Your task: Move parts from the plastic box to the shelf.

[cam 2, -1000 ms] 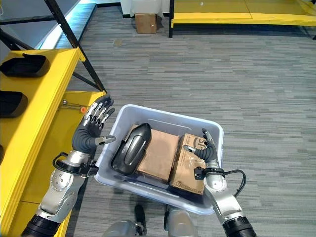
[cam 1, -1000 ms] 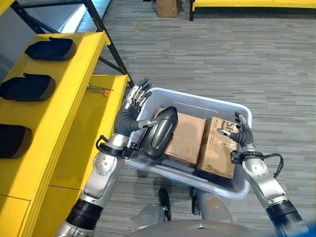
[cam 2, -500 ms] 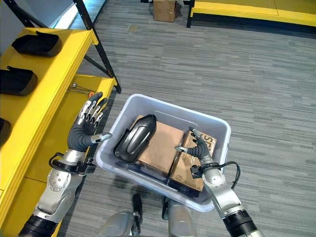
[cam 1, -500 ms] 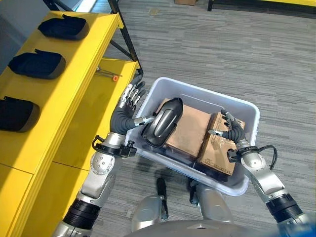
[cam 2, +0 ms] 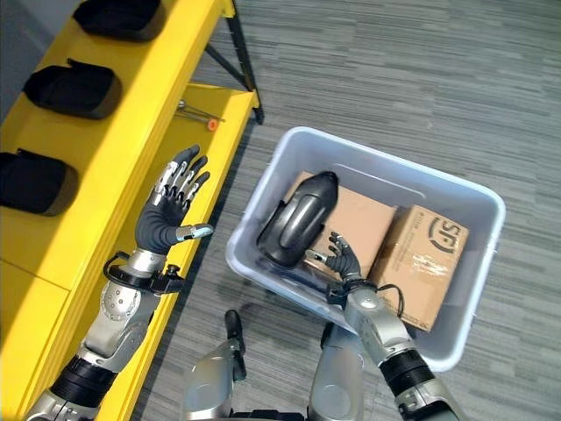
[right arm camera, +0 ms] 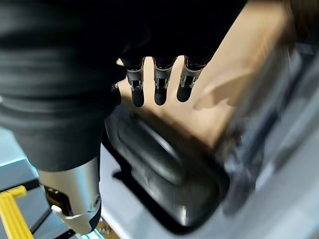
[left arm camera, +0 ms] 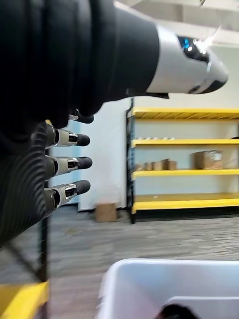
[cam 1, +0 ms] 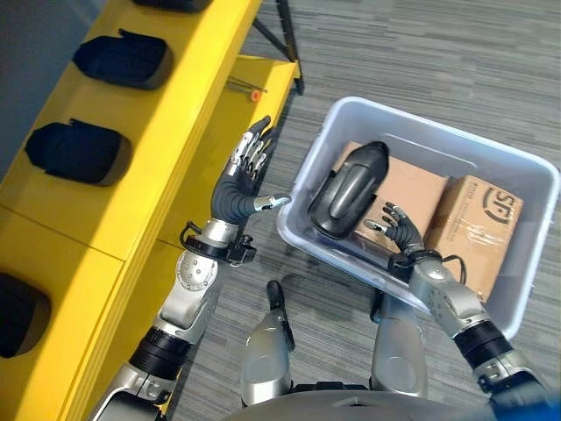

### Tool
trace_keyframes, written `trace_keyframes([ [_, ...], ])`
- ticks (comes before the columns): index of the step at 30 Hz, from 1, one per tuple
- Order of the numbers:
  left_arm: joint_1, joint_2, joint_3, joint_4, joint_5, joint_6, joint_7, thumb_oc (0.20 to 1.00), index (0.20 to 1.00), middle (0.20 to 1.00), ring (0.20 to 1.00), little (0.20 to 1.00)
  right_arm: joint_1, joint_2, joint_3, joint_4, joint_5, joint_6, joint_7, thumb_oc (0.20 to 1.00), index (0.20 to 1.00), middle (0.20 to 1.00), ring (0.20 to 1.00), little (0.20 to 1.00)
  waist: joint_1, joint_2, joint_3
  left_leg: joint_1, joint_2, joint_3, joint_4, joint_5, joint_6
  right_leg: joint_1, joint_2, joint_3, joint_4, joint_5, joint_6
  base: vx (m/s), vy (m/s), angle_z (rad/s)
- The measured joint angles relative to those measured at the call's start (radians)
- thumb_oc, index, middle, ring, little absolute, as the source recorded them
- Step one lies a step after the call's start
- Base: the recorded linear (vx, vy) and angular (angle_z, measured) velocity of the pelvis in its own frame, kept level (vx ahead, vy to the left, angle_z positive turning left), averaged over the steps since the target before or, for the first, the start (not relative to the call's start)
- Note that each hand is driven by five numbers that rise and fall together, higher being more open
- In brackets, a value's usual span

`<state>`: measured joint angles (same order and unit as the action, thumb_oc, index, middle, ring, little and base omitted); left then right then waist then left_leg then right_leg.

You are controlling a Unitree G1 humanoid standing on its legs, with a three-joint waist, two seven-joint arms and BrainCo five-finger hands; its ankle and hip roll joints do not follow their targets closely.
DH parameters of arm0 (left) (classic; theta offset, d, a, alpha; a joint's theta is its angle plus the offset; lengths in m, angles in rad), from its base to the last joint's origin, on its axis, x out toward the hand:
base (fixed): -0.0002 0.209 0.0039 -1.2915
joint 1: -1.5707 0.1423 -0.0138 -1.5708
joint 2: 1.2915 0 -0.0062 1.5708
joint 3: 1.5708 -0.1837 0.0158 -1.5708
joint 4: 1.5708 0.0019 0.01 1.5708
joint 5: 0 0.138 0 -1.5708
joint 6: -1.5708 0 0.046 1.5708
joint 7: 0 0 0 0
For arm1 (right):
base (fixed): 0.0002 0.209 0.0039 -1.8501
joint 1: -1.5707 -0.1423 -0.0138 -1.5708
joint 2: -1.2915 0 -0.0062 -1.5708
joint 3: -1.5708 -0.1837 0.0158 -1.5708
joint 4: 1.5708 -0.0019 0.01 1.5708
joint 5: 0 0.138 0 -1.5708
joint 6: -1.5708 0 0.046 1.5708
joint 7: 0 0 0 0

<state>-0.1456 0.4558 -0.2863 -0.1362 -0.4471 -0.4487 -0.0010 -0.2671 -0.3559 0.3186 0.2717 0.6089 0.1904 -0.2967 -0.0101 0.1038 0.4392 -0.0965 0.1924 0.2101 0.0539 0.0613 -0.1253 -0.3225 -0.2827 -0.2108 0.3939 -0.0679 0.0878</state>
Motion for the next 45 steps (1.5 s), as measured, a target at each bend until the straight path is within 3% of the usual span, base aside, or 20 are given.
trace_keyframes([
  [9, 0.001, -0.002, -0.056, -0.003, 0.006, 0.005, 0.023, 1.0, 1.0, 1.0, 1.0, 1.0, -0.107, -0.01, -0.067, 0.036, 0.057, 0.012, -0.145, 1.0, 1.0, 1.0, 1.0, 1.0, -0.026, 0.015, -0.01, 0.011, 0.001, -0.002, 0.002, -0.006, 0.009, 0.02, 0.003, -0.003, -0.011, 0.002, 0.008, 0.0, 0.01, 0.0],
  [17, -0.026, -0.016, -0.105, -0.023, 0.006, 0.01, 0.052, 1.0, 1.0, 1.0, 1.0, 1.0, -0.131, -0.01, -0.116, 0.104, 0.079, -0.003, -0.338, 1.0, 1.0, 1.0, 1.0, 1.0, -0.043, 0.069, -0.027, -0.026, 0.001, 0.009, 0.001, 0.005, 0.017, -0.049, 0.005, 0.017, 0.017, -0.002, -0.003, -0.02, 0.043, -0.06],
  [23, -0.047, -0.02, -0.125, -0.039, 0.006, 0.011, 0.075, 1.0, 1.0, 1.0, 1.0, 1.0, -0.135, -0.019, -0.109, 0.094, 0.073, 0.0, -0.373, 1.0, 1.0, 1.0, 1.0, 1.0, -0.063, 0.12, -0.004, -0.031, 0.0, 0.049, -0.004, 0.005, 0.016, -0.1, 0.015, 0.063, 0.032, -0.005, 0.0, -0.03, 0.075, -0.19],
  [29, -0.118, -0.022, -0.127, -0.045, 0.04, 0.01, 0.093, 1.0, 1.0, 1.0, 1.0, 1.0, -0.144, -0.029, -0.079, 0.101, 0.071, 0.019, -0.322, 1.0, 1.0, 1.0, 1.0, 1.0, -0.085, 0.129, 0.036, -0.062, -0.003, 0.07, -0.004, 0.013, 0.011, -0.157, 0.023, 0.092, 0.044, 0.004, -0.009, -0.01, 0.045, -0.12],
  [35, -0.196, -0.039, -0.154, -0.06, 0.112, 0.032, 0.118, 1.0, 1.0, 1.0, 1.0, 1.0, -0.173, -0.087, -0.022, -0.166, -0.362, -0.108, -0.209, 1.0, 1.0, 1.0, 1.0, 1.0, -0.135, 0.106, 0.051, -0.097, -0.022, 0.113, -0.011, 0.012, 0.015, -0.236, 0.026, 0.146, 0.055, 0.011, 0.001, -0.01, 0.083, -0.16],
  [40, -0.245, -0.048, -0.177, -0.06, 0.145, 0.031, 0.139, 1.0, 1.0, 1.0, 1.0, 1.0, -0.182, -0.113, 0.032, -0.201, -0.538, -0.112, -0.157, 1.0, 1.0, 1.0, 1.0, 1.0, -0.159, 0.095, 0.059, -0.124, -0.025, 0.134, -0.015, 0.012, 0.015, -0.283, 0.033, 0.17, 0.059, 0.015, 0.0, -0.01, 0.019, -0.15],
  [42, -0.269, -0.058, -0.175, -0.06, 0.144, 0.03, 0.143, 1.0, 1.0, 1.0, 1.0, 1.0, -0.26, -0.171, 0.053, -0.305, -0.714, -0.142, -0.069, 1.0, 1.0, 1.0, 1.0, 1.0, -0.15, 0.094, 0.06, -0.167, -0.023, 0.13, 0.001, 0.012, 0.015, -0.322, 0.034, 0.173, 0.063, 0.022, -0.005, -0.05, -0.091, -0.02],
  [45, -0.271, -0.059, -0.175, -0.059, 0.141, 0.03, 0.128, 1.0, 1.0, 1.0, 1.0, 1.0, -0.381, -0.187, 0.099, -0.255, -0.772, -0.118, -0.05, 1.0, 1.0, 1.0, 1.0, 1.0, -0.134, 0.082, 0.068, -0.203, -0.018, 0.108, 0.028, 0.012, 0.015, -0.34, 0.034, 0.167, 0.07, 0.025, -0.008, -0.06, -0.132, 0.07],
])
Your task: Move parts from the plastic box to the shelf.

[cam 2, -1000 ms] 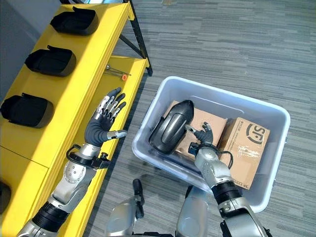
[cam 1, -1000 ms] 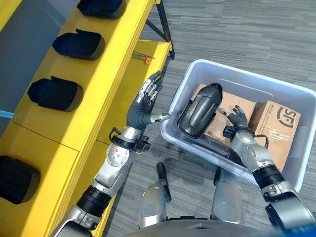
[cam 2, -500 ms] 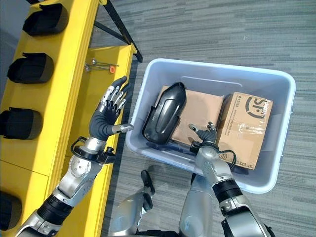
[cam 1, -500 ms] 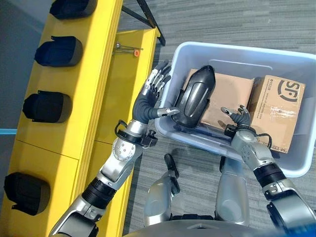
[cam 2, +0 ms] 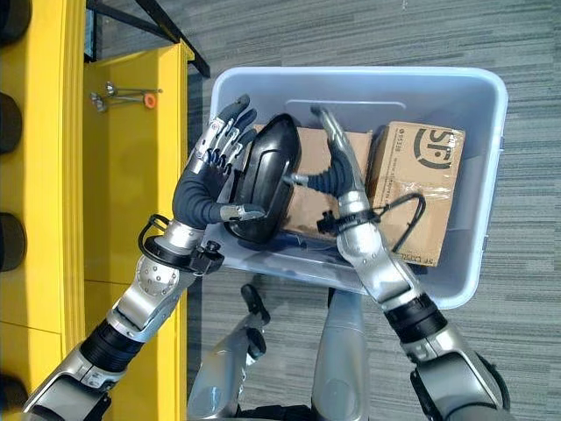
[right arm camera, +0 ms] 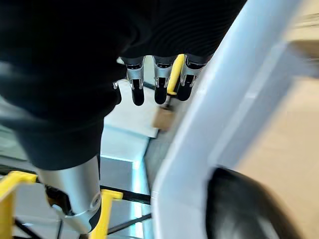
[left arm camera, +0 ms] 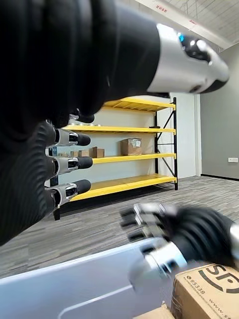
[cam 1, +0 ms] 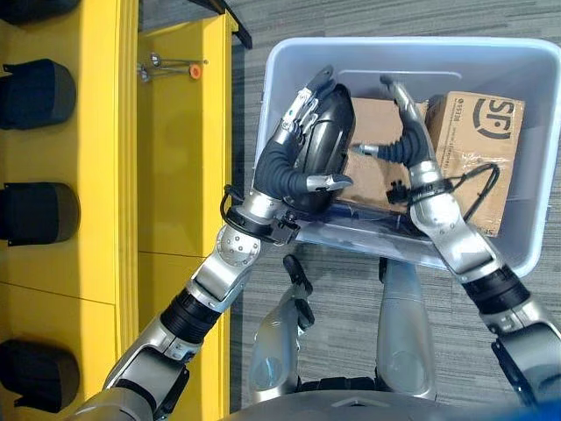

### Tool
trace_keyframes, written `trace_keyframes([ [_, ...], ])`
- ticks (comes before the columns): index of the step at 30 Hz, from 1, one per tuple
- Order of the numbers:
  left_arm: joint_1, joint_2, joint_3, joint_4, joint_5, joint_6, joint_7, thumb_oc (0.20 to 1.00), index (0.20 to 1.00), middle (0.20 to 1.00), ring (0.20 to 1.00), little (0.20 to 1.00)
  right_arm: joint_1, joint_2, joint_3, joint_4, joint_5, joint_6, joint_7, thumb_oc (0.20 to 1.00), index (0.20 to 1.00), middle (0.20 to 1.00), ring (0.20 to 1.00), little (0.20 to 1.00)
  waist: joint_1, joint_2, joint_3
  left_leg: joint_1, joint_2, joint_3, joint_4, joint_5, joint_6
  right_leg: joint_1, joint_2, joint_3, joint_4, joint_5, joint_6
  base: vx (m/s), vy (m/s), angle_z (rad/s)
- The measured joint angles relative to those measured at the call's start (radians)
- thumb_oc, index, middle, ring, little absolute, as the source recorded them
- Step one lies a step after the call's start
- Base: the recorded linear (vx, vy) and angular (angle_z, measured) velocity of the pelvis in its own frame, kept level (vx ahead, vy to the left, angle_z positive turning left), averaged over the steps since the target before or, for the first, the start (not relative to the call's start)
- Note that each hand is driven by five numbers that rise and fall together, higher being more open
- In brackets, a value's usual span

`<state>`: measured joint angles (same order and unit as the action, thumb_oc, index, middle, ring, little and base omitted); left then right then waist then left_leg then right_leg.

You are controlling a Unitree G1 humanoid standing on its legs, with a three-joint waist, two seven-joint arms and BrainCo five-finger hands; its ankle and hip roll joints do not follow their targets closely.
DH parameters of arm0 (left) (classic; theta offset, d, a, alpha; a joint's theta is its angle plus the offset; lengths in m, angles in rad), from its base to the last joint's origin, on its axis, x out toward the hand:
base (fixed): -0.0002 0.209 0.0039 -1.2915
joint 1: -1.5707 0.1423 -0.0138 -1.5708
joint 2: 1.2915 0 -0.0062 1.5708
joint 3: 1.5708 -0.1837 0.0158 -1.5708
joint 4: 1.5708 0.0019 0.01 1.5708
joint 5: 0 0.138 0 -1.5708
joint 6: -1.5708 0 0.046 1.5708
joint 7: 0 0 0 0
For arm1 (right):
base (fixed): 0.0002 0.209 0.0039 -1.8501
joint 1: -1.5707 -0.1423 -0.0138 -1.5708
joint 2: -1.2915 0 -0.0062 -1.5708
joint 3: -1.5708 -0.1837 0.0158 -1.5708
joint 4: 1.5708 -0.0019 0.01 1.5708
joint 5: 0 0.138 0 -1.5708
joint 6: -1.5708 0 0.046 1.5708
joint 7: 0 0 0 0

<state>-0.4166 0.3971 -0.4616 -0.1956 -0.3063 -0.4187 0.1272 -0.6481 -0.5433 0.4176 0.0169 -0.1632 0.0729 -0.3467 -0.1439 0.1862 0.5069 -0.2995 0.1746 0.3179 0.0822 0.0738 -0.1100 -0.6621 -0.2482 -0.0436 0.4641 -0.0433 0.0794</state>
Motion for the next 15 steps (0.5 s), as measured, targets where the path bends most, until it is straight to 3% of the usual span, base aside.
trace_keyframes([
  [6, 0.001, 0.005, -0.01, 0.0, -0.033, 0.002, -0.041, 1.0, 1.0, 1.0, 1.0, 1.0, -0.058, -0.036, 0.079, 0.143, -0.187, 0.017, 0.117, 1.0, 1.0, 1.0, 1.0, 1.0, 0.055, -0.011, 0.007, -0.074, 0.008, -0.035, 0.027, 0.0, 0.0, -0.049, -0.001, -0.019, 0.008, 0.01, -0.01, -0.03, -0.082, 0.1],
  [9, -0.002, 0.006, -0.009, 0.0, -0.036, 0.0, -0.043, 1.0, 1.0, 1.0, 1.0, 1.0, -0.078, -0.057, 0.109, 0.161, -0.285, -0.015, 0.133, 1.0, 1.0, 1.0, 1.0, 1.0, 0.065, -0.012, 0.008, -0.097, 0.009, -0.054, 0.041, 0.0, 0.0, -0.051, -0.005, -0.032, 0.008, 0.011, -0.011, -0.04, -0.077, 0.12],
  [15, 0.017, 0.019, 0.014, -0.001, -0.032, -0.042, -0.054, 1.0, 1.0, 1.0, 1.0, 1.0, -0.168, -0.094, 0.167, 0.208, -0.331, -0.024, 0.207, 1.0, 1.0, 1.0, 1.0, 1.0, 0.112, -0.024, 0.016, -0.155, 0.016, -0.1, 0.081, -0.002, -0.003, -0.064, -0.01, -0.065, 0.014, 0.017, -0.02, -0.05, -0.114, 0.15],
])
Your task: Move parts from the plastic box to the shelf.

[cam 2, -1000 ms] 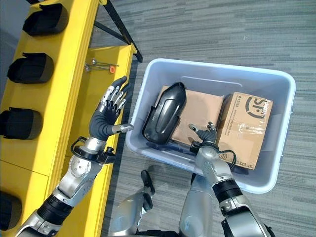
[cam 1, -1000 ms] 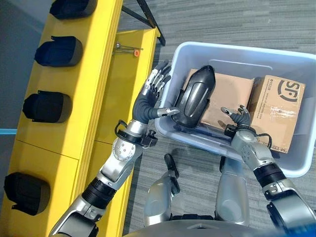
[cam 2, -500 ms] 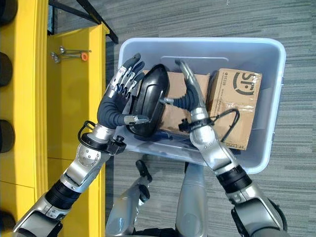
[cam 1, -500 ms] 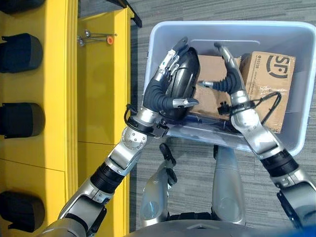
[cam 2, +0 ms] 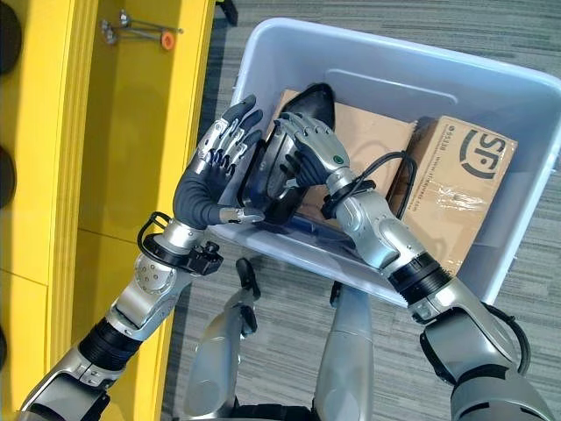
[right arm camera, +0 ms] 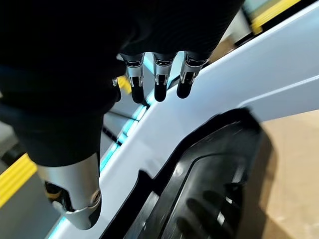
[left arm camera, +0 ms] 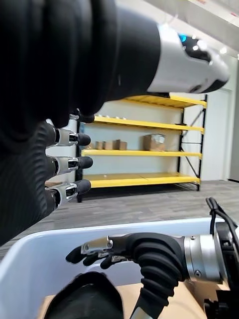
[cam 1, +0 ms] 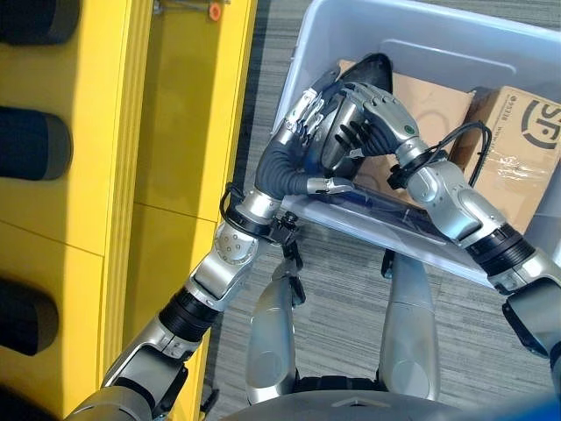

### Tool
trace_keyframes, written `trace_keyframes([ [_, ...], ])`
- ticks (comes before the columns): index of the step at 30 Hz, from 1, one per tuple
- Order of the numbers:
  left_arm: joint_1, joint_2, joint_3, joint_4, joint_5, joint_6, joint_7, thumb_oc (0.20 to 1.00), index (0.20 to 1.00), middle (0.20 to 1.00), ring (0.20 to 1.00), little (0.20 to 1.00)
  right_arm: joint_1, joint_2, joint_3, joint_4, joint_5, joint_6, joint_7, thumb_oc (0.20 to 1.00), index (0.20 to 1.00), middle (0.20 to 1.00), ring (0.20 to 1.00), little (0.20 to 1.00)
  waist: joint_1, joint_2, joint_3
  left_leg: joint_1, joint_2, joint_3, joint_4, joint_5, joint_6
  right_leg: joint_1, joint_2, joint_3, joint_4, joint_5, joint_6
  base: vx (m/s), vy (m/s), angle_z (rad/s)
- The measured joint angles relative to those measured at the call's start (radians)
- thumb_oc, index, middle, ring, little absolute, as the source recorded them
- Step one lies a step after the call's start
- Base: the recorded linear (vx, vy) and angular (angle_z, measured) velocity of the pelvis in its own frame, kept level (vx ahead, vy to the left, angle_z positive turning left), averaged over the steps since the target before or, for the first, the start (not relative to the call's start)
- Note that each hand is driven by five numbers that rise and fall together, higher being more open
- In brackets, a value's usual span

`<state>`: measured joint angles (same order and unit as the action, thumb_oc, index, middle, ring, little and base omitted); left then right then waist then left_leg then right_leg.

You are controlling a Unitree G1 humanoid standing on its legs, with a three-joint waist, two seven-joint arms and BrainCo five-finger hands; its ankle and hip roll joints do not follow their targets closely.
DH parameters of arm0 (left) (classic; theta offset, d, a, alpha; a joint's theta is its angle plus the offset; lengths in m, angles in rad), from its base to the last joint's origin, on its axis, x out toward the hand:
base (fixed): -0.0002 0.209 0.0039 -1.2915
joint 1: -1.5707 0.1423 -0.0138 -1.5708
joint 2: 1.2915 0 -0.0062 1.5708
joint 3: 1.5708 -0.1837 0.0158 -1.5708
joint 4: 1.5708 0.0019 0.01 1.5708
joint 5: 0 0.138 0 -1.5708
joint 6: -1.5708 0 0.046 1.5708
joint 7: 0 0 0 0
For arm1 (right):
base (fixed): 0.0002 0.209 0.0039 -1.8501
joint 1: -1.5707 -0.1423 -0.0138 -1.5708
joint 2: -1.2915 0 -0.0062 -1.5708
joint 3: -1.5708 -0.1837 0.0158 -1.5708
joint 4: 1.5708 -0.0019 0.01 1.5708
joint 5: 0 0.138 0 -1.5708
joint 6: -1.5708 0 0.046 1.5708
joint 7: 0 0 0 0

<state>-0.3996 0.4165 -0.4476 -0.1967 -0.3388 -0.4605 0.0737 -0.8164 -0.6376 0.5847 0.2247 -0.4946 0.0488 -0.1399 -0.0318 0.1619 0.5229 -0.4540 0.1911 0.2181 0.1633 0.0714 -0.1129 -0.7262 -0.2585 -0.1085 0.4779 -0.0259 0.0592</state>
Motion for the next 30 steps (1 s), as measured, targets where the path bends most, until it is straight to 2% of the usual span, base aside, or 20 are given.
trace_keyframes([
  [1, 0.003, 0.008, 0.011, -0.001, 0.01, -0.015, 0.008, 1.0, 1.0, 1.0, 1.0, 1.0, -0.019, 0.0, 0.033, 0.052, 0.0, 0.0, -0.004, 1.0, 1.0, 1.0, 1.0, 1.0, -0.001, 0.0, 0.0, -0.013, 0.002, -0.013, 0.009, 0.0, 0.0, 0.0, -0.003, -0.01, 0.0, 0.0, 0.0, -0.03, -0.063, 0.19],
  [3, -0.005, 0.014, 0.031, -0.006, 0.017, -0.048, 0.023, 1.0, 1.0, 1.0, 1.0, 1.0, -0.022, 0.0, 0.059, 0.136, -0.018, 0.0, -0.02, 1.0, 1.0, 1.0, 1.0, 1.0, 0.023, -0.002, 0.001, -0.042, 0.004, -0.028, 0.022, -0.001, -0.001, -0.014, -0.003, -0.018, 0.002, 0.002, -0.003, -0.05, -0.102, 0.17],
  [4, -0.007, 0.021, 0.046, -0.007, 0.017, -0.058, 0.024, 1.0, 1.0, 1.0, 1.0, 1.0, -0.032, -0.001, 0.068, 0.155, -0.073, -0.006, -0.024, 1.0, 1.0, 1.0, 1.0, 1.0, 0.029, -0.003, 0.002, -0.057, 0.005, -0.037, 0.037, -0.003, -0.004, -0.02, -0.005, -0.024, 0.005, 0.002, -0.003, -0.05, -0.092, 0.11],
  [7, -0.012, 0.03, 0.067, -0.007, 0.015, -0.068, 0.027, 1.0, 1.0, 1.0, 1.0, 1.0, -0.065, -0.006, 0.099, 0.165, -0.169, -0.033, -0.017, 1.0, 1.0, 1.0, 1.0, 1.0, 0.035, -0.018, 0.011, -0.08, 0.008, -0.052, 0.059, -0.009, -0.009, -0.025, -0.007, -0.036, 0.009, 0.004, -0.005, -0.03, -0.065, 0.09],
  [9, -0.015, 0.031, 0.065, -0.007, 0.014, -0.072, 0.016, 1.0, 1.0, 1.0, 1.0, 1.0, -0.096, -0.008, 0.143, 0.18, -0.177, -0.028, 0.008, 1.0, 1.0, 1.0, 1.0, 1.0, 0.042, -0.021, 0.012, -0.095, 0.01, -0.063, 0.071, -0.011, -0.012, -0.029, -0.007, -0.043, 0.012, 0.005, -0.006, -0.02, -0.06, 0.08],
  [14, -0.016, 0.044, 0.064, -0.007, 0.009, -0.073, -0.007, 1.0, 1.0, 1.0, 1.0, 1.0, -0.116, 0.034, 0.181, 0.282, -0.109, 0.062, 0.066, 1.0, 1.0, 1.0, 1.0, 1.0, 0.064, -0.023, 0.013, -0.126, 0.014, -0.08, 0.102, -0.021, -0.015, -0.036, -0.007, -0.054, 0.015, 0.006, -0.008, -0.02, -0.052, 0.05],
  [20, -0.026, 0.048, 0.065, -0.007, -0.001, -0.07, -0.045, 1.0, 1.0, 1.0, 1.0, 1.0, -0.17, 0.042, 0.212, 0.294, -0.201, 0.12, 0.131, 1.0, 1.0, 1.0, 1.0, 1.0, 0.073, -0.03, 0.014, -0.15, 0.017, -0.092, 0.134, -0.036, -0.01, -0.041, -0.008, -0.06, 0.018, 0.004, -0.004, 0.0, -0.026, 0.02],
  [23, -0.024, 0.052, 0.065, -0.007, -0.005, -0.07, -0.079, 1.0, 1.0, 1.0, 1.0, 1.0, -0.255, 0.071, 0.266, 0.327, -0.317, 0.224, 0.266, 1.0, 1.0, 1.0, 1.0, 1.0, 0.083, -0.032, 0.013, -0.158, 0.017, -0.097, 0.142, -0.038, -0.01, -0.043, -0.01, -0.064, 0.02, 0.006, -0.004, -0.01, -0.036, 0.03],
  [28, -0.013, 0.082, 0.084, -0.007, -0.043, -0.07, -0.129, 1.0, 1.0, 1.0, 1.0, 1.0, -0.327, 0.074, 0.285, 0.391, -0.395, 0.331, 0.413, 1.0, 1.0, 1.0, 1.0, 1.0, 0.106, -0.048, 0.009, -0.163, 0.016, -0.105, 0.16, -0.04, -0.012, -0.037, -0.015, -0.067, 0.025, 0.009, -0.006, 0.0, -0.006, 0.03],
  [30, -0.012, 0.085, 0.095, -0.007, -0.044, -0.069, -0.142, 1.0, 1.0, 1.0, 1.0, 1.0, -0.336, 0.077, 0.288, 0.436, -0.399, 0.335, 0.418, 1.0, 1.0, 1.0, 1.0, 1.0, 0.113, -0.063, 0.003, -0.171, 0.015, -0.113, 0.171, -0.043, -0.013, -0.034, -0.017, -0.073, 0.024, 0.007, 0.001, 0.01, -0.012, 0.08],
])
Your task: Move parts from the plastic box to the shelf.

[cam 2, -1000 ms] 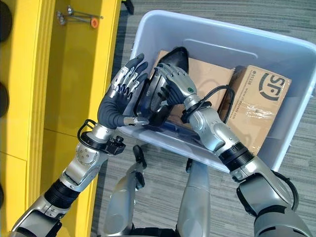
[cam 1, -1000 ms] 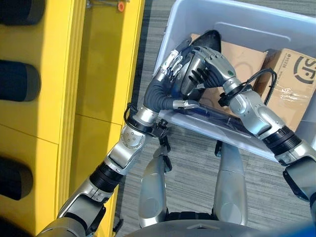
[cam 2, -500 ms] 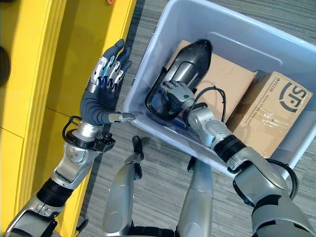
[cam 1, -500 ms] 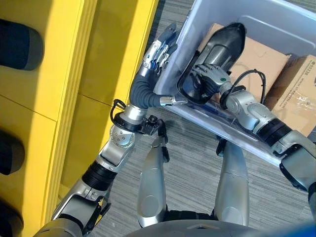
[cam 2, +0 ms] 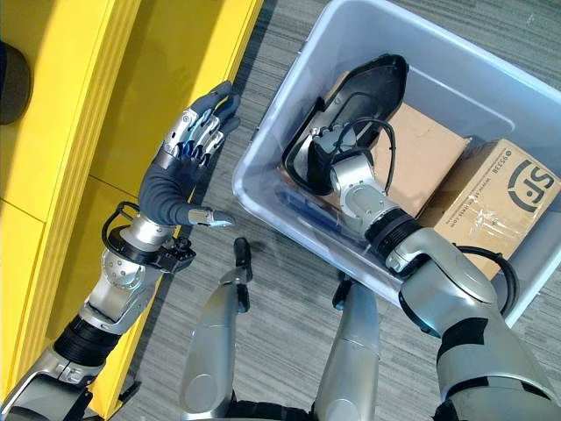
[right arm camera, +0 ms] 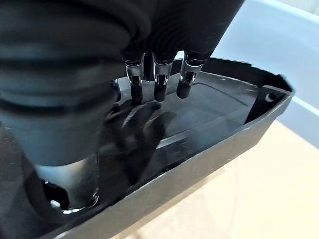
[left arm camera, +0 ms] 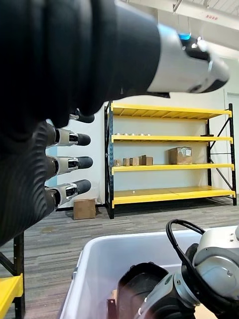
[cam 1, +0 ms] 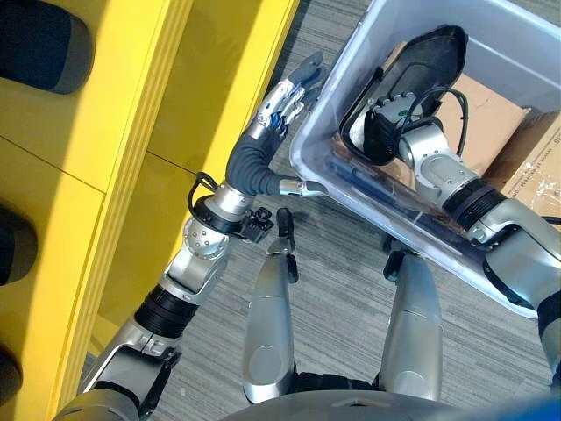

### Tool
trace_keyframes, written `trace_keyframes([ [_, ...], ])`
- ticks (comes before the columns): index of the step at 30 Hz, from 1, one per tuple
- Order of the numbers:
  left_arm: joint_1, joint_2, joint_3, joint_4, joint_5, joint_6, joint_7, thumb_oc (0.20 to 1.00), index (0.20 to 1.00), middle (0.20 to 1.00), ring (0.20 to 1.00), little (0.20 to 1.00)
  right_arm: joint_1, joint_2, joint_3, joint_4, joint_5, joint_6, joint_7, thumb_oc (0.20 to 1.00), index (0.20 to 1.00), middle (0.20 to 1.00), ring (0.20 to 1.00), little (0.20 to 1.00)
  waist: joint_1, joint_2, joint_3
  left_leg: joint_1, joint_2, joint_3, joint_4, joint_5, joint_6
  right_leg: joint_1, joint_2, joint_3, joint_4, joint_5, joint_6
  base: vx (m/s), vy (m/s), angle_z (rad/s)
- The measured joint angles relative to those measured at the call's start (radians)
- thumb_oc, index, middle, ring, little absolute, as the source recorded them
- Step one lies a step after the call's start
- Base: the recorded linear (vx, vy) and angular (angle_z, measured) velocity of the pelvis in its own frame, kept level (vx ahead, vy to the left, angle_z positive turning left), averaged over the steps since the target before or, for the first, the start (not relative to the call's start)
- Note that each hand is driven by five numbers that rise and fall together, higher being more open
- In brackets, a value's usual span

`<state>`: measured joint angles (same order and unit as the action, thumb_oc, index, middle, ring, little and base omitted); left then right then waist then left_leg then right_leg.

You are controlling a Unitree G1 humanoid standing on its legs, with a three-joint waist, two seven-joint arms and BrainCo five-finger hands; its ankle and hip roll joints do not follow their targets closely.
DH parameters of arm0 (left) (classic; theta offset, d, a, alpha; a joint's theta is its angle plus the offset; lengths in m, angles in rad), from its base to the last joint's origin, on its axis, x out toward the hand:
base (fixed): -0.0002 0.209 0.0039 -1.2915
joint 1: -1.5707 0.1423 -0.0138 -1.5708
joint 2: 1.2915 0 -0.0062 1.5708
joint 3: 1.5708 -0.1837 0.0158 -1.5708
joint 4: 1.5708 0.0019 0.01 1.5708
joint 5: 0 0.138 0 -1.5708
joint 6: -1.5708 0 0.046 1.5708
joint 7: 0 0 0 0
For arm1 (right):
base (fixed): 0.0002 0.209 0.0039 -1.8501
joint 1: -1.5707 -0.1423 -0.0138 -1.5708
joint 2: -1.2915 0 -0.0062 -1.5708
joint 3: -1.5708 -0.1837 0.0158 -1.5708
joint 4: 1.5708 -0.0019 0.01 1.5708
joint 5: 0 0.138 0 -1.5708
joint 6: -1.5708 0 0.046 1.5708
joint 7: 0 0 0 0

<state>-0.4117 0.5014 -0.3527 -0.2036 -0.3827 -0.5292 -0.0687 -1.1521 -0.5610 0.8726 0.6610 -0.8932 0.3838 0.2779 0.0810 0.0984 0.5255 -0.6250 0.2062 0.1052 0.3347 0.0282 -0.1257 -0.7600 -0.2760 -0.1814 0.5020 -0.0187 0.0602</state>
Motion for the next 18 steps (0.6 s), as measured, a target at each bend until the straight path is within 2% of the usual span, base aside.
trace_keyframes([
  [3, -0.001, 0.026, 0.001, 0.0, 0.0, 0.004, -0.009, 1.0, 1.0, 1.0, 1.0, 1.0, -0.014, -0.003, -0.001, 0.043, -0.002, 0.0, 0.002, 1.0, 1.0, 1.0, 1.0, 1.0, 0.0, -0.022, -0.003, -0.005, -0.002, -0.001, 0.003, 0.0, 0.0, 0.004, 0.0, -0.001, -0.018, 0.013, 0.006, 0.0, -0.004, 0.01],
  [9, 0.001, 0.037, 0.001, 0.0, -0.022, 0.013, -0.013, 1.0, 1.0, 1.0, 1.0, 1.0, -0.004, -0.019, -0.007, 0.042, -0.006, 0.001, 0.019, 1.0, 1.0, 1.0, 1.0, 1.0, -0.014, -0.026, -0.003, -0.009, -0.005, 0.006, 0.025, -0.015, 0.008, 0.02, 0.0, 0.006, -0.05, 0.036, 0.014, 0.01, 0.004, -0.03],
  [15, 0.011, 0.038, 0.002, 0.0, -0.036, 0.016, -0.011, 1.0, 1.0, 1.0, 1.0, 1.0, 0.056, -0.116, -0.037, -0.091, -0.02, -0.022, 0.061, 1.0, 1.0, 1.0, 1.0, 1.0, -0.033, -0.031, 0.0, -0.017, -0.004, 0.011, 0.032, -0.022, 0.012, 0.02, 0.004, 0.009, -0.068, 0.047, 0.018, -0.01, 0.011, -0.02],
  [18, 0.014, 0.039, 0.002, -0.001, -0.036, 0.016, -0.005, 1.0, 1.0, 1.0, 1.0, 1.0, 0.086, -0.141, -0.047, -0.167, -0.037, -0.021, 0.115, 1.0, 1.0, 1.0, 1.0, 1.0, -0.049, -0.047, 0.0, -0.018, -0.002, 0.026, 0.039, -0.031, 0.016, 0.02, 0.009, 0.02, -0.084, 0.061, 0.014, -0.01, 0.021, -0.09],
])
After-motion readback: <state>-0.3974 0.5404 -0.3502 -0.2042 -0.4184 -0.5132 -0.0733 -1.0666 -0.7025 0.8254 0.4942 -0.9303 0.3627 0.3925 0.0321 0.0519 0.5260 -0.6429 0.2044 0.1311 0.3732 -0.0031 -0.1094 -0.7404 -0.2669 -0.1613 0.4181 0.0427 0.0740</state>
